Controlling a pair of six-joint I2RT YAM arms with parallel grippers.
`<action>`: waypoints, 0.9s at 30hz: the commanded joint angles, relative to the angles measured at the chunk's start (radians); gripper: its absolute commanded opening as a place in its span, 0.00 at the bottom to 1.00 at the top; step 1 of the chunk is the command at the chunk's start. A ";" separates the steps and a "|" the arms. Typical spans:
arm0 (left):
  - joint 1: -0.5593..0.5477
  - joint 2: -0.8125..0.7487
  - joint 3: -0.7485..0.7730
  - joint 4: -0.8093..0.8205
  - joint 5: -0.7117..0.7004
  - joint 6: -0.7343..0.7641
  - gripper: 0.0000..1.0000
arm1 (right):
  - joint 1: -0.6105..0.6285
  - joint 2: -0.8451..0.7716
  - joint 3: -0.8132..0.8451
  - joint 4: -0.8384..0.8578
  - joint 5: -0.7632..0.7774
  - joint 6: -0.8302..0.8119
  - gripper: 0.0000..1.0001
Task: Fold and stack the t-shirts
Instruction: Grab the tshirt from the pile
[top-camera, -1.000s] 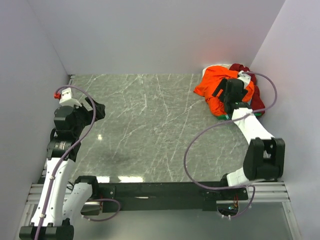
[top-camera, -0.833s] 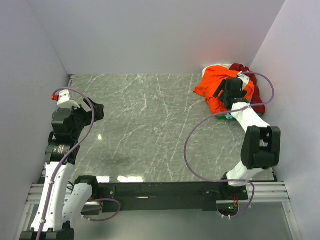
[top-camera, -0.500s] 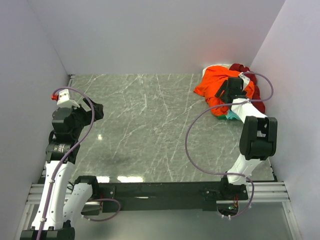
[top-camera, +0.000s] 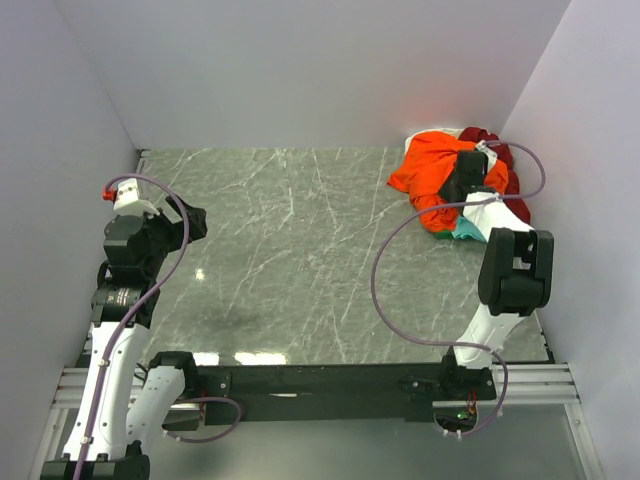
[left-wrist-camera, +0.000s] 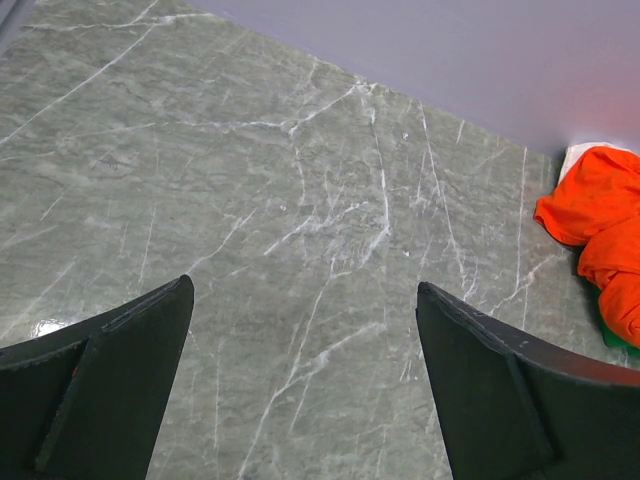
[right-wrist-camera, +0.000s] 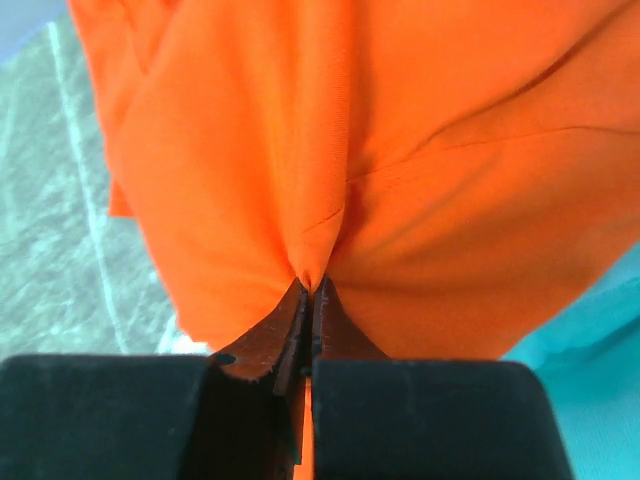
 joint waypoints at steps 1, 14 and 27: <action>0.005 -0.012 -0.003 0.028 -0.002 0.019 0.99 | -0.006 -0.129 0.028 -0.003 -0.041 -0.015 0.00; 0.005 -0.014 -0.003 0.029 -0.001 0.019 1.00 | 0.007 -0.585 -0.037 0.039 -0.168 0.009 0.00; 0.029 -0.023 -0.006 0.031 -0.001 0.016 0.99 | 0.340 -0.747 0.130 -0.006 -0.124 -0.104 0.00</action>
